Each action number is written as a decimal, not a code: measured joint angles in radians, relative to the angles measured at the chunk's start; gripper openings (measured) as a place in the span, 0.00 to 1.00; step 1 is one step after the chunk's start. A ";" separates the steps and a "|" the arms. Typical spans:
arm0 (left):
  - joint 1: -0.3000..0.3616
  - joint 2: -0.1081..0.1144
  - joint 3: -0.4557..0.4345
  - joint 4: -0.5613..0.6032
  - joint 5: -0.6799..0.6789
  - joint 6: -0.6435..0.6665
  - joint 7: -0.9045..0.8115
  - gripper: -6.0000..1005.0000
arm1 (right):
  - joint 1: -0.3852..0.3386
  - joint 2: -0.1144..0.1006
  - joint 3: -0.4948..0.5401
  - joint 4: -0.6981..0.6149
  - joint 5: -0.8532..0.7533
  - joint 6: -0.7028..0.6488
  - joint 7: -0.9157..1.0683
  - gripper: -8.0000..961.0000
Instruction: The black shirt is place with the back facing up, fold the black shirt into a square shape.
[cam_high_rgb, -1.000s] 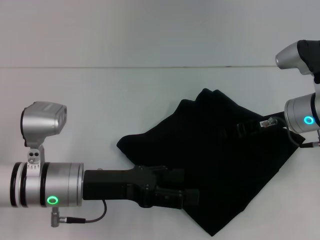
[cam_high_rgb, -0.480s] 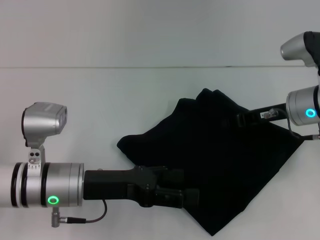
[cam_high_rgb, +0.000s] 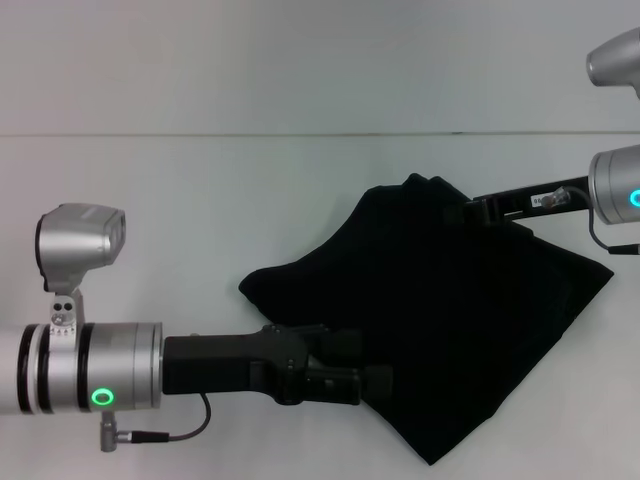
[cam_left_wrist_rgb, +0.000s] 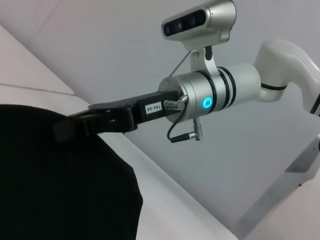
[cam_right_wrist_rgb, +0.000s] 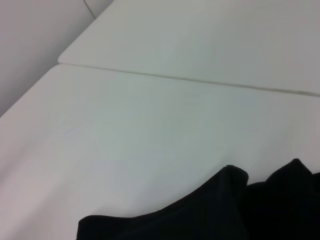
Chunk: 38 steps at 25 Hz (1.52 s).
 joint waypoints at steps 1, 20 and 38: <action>0.000 0.000 -0.002 0.000 0.000 0.000 0.000 0.94 | 0.000 0.000 -0.001 0.000 -0.001 -0.003 0.002 0.10; -0.004 -0.004 -0.004 -0.004 0.000 -0.031 -0.030 0.93 | -0.018 0.005 -0.014 0.086 -0.018 0.047 0.006 0.17; -0.009 -0.008 -0.001 -0.013 -0.001 -0.052 -0.053 0.92 | -0.008 0.017 -0.023 0.088 -0.064 0.105 0.003 0.56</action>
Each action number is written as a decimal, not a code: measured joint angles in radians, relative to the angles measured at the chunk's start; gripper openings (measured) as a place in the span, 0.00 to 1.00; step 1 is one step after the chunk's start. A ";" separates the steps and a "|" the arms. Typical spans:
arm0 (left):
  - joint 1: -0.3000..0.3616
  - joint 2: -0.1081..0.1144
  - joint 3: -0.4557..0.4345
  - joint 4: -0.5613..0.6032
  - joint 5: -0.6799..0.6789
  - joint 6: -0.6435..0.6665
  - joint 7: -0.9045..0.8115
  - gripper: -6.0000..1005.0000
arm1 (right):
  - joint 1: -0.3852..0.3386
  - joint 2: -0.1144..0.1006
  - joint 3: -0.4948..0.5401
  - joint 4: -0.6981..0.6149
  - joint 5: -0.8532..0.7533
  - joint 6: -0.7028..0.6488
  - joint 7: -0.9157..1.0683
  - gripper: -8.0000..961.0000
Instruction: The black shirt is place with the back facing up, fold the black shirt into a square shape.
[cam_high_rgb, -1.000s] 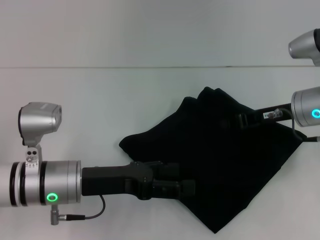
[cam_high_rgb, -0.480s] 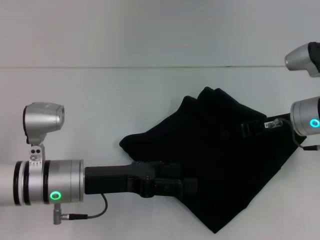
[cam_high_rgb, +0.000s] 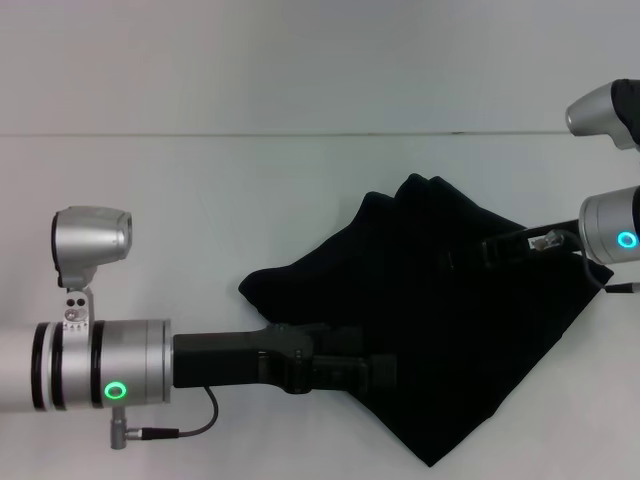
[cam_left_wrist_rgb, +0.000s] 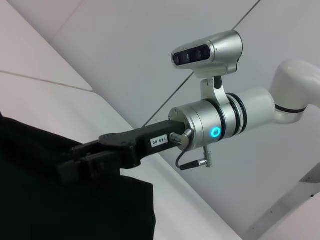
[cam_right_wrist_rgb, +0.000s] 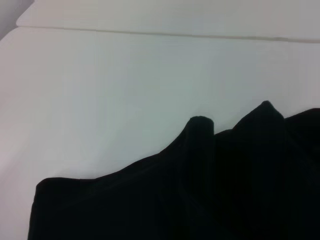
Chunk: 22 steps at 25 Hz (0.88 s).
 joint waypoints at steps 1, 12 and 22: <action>-0.001 0.000 0.000 -0.001 0.000 0.000 0.000 0.92 | 0.001 -0.001 0.000 0.000 0.000 0.001 0.001 0.56; -0.006 0.000 -0.002 -0.002 0.000 0.000 0.000 0.92 | -0.011 -0.027 0.000 -0.002 -0.002 -0.035 0.020 0.59; -0.012 -0.002 0.001 -0.002 0.000 0.000 -0.003 0.91 | -0.013 -0.043 0.008 -0.001 0.003 -0.143 0.020 0.58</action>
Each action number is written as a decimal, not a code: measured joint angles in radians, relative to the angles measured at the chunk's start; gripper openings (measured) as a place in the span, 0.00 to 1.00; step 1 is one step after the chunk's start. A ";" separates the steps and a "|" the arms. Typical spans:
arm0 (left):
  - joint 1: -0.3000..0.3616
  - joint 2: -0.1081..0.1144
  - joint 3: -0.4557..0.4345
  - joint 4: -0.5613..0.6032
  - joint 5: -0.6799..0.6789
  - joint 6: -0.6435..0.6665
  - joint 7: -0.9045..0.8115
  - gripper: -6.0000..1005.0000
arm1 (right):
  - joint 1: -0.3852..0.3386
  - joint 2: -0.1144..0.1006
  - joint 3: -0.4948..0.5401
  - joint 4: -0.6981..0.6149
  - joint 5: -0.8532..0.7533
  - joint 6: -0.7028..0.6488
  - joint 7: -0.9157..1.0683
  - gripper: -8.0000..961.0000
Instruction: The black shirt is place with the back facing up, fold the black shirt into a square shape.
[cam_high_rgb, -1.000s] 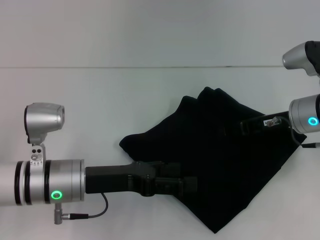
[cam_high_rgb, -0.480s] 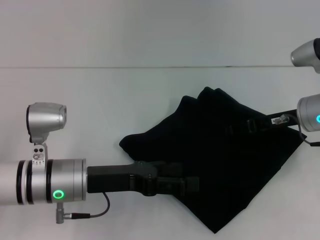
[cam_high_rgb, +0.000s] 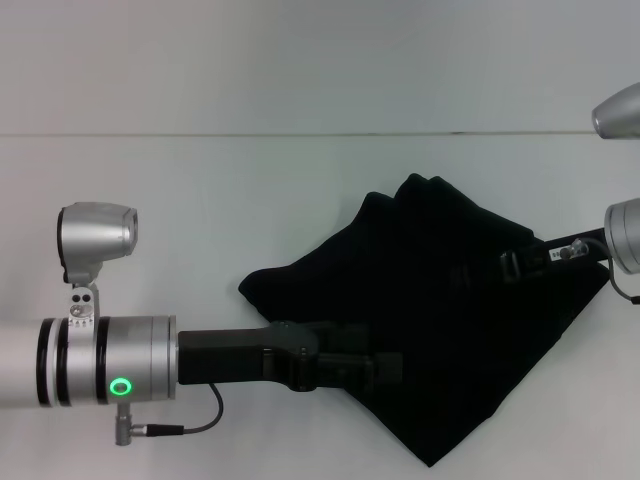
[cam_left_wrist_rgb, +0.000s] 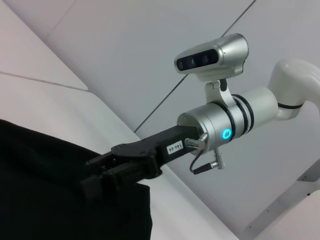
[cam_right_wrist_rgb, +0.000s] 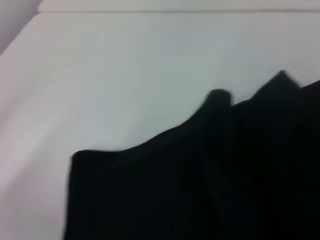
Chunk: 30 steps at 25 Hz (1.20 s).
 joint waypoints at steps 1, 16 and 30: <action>0.000 0.000 0.000 0.000 0.000 0.000 0.000 0.91 | 0.003 -0.001 0.001 0.000 0.002 -0.018 0.000 0.58; -0.003 -0.004 0.003 0.000 0.000 0.000 -0.001 0.91 | 0.034 0.016 -0.012 0.012 -0.014 -0.013 0.032 0.58; -0.007 -0.004 0.001 0.000 0.000 0.000 -0.010 0.90 | 0.005 0.017 0.011 -0.065 -0.015 0.011 0.034 0.58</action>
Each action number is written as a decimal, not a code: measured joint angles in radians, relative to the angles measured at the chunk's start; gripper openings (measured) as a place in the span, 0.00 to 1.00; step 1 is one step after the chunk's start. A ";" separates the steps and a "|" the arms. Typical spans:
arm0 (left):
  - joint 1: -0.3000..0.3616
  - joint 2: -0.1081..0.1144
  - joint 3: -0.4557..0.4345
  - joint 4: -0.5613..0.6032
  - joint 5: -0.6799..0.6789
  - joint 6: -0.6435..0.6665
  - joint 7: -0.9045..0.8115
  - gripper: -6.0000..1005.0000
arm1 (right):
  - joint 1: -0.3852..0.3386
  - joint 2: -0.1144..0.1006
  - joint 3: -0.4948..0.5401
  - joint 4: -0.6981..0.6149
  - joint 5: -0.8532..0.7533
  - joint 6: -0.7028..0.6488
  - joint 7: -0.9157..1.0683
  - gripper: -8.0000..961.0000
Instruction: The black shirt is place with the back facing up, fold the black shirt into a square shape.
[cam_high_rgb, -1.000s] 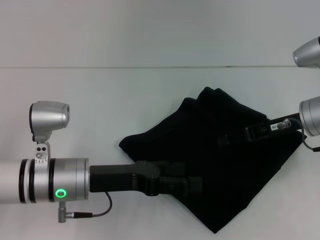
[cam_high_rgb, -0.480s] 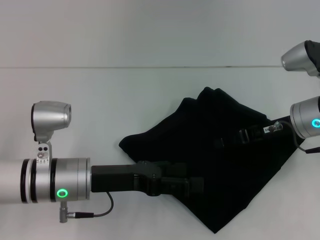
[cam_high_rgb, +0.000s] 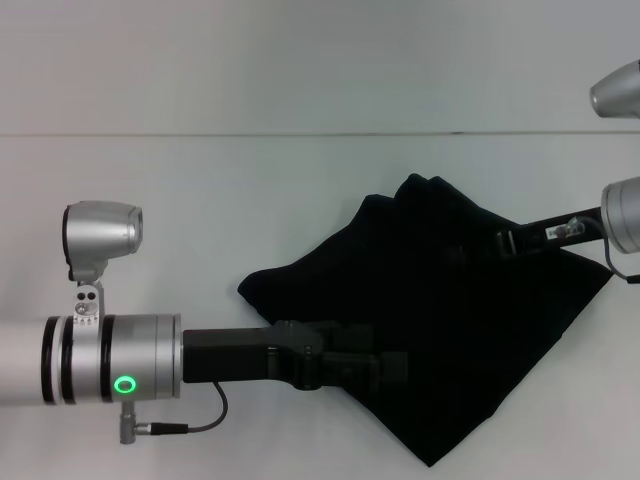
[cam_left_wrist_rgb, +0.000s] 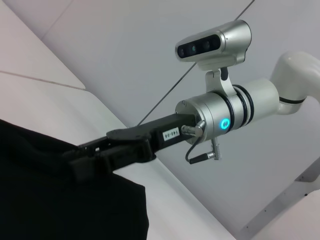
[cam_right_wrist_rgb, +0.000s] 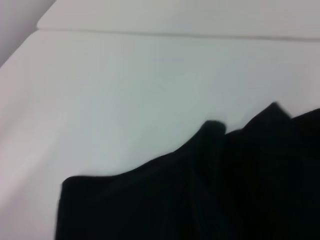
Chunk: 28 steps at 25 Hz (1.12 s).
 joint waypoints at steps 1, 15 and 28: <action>-0.001 0.000 0.000 0.000 0.000 0.000 0.000 0.90 | 0.000 -0.002 0.000 0.002 -0.002 0.011 0.002 0.58; -0.010 0.001 0.003 0.000 0.000 -0.013 -0.002 0.90 | 0.004 0.006 -0.008 0.052 -0.023 0.084 0.004 0.58; -0.018 0.003 0.003 0.000 0.002 -0.014 -0.005 0.89 | 0.002 0.012 -0.009 0.094 -0.024 0.130 -0.005 0.58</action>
